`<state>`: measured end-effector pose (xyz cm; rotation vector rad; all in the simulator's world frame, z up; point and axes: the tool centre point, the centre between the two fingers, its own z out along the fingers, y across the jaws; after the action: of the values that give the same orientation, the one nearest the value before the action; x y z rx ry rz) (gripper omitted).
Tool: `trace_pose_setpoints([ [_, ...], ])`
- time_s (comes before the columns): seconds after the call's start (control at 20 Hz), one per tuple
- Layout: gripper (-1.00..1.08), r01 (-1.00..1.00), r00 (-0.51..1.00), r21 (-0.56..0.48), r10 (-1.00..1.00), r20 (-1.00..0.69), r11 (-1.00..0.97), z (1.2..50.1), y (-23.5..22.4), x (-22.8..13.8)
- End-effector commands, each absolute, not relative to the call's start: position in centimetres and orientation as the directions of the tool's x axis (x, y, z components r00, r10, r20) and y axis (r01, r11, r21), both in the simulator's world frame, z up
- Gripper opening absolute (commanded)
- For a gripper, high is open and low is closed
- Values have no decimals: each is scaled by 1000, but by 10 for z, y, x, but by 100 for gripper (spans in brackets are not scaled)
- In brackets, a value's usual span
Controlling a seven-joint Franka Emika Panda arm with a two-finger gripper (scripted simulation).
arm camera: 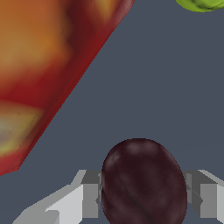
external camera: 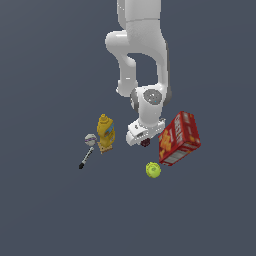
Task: Pick up a designated object from a clutter of objects.
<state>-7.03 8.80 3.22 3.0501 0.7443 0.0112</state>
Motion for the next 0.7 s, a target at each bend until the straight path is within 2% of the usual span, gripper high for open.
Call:
trace_pose_setpoints([
  [0.0, -100, 460, 888, 3, 460, 5, -888, 32, 88, -71],
  [0.65, -100, 461, 887, 3, 461, 5, -887, 69, 77, -54],
])
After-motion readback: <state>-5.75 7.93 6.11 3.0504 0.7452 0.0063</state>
